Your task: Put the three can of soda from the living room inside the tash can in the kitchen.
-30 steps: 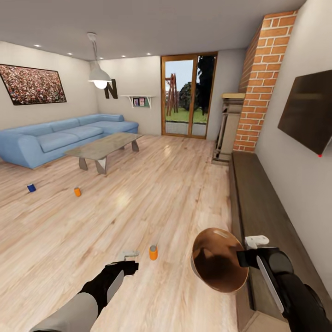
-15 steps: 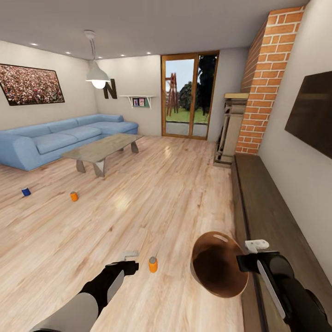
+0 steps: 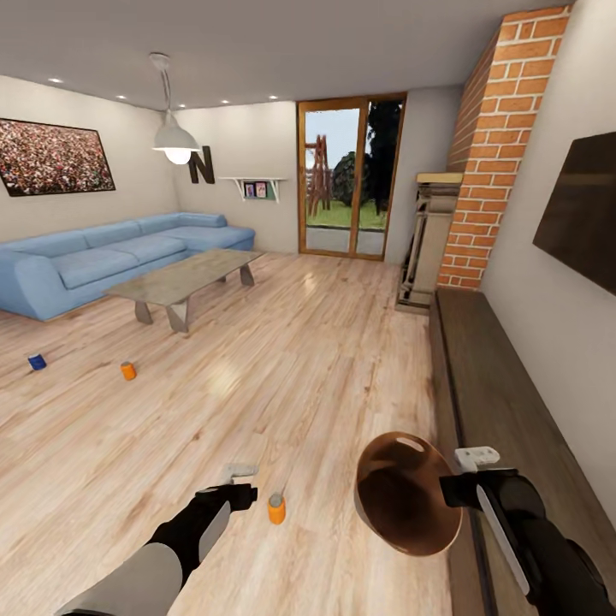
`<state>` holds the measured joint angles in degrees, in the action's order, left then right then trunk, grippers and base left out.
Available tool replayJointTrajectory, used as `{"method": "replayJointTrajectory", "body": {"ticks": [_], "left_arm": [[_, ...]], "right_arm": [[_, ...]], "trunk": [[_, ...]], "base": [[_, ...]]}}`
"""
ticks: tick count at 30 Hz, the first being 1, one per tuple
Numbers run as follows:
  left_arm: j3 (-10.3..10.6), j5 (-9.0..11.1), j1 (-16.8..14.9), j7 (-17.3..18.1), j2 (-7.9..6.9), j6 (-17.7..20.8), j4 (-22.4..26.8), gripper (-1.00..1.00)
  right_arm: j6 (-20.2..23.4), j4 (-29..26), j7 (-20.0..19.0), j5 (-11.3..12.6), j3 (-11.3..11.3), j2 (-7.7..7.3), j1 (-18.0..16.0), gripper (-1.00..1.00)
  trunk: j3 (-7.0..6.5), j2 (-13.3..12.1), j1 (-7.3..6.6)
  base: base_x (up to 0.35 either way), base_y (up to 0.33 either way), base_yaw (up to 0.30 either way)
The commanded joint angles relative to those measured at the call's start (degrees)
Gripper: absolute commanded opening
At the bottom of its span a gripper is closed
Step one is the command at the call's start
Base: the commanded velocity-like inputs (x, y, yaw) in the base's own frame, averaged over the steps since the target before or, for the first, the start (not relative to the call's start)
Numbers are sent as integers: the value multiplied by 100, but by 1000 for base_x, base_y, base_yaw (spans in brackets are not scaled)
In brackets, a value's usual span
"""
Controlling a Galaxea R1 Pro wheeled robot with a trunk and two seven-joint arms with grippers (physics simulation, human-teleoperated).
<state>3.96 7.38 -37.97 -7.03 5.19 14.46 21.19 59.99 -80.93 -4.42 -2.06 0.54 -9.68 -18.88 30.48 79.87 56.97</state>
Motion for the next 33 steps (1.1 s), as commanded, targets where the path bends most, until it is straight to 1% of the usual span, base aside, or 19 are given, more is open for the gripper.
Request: {"method": "replayJointTrajectory", "body": {"ticks": [1,5,19,26,33], "left_arm": [[0,0,0,0,0,-2,0,100],[0,0,0,0,0,-5,0,100],[0,0,0,0,2,-13,0,100],[0,0,0,0,0,-13,0,100],[0,0,0,0,0,-16,0,100]], "right_arm": [[1,-2,-7,93,-5,0,-2,-100],[1,-2,-7,92,-9,5,-2,-100],[1,-2,-7,92,-16,8,-2,-100],[1,-2,-7,89,-18,9,-2,-100],[1,-2,-7,92,-15,10,-2,-100]], "trunk": [[-1,0,0],[-1,0,0],[-1,0,0],[-1,0,0],[-1,0,0]], "base": [[136,-6,0],[159,-15,0],[221,-102,0],[146,-26,0],[214,-3,0]]}}
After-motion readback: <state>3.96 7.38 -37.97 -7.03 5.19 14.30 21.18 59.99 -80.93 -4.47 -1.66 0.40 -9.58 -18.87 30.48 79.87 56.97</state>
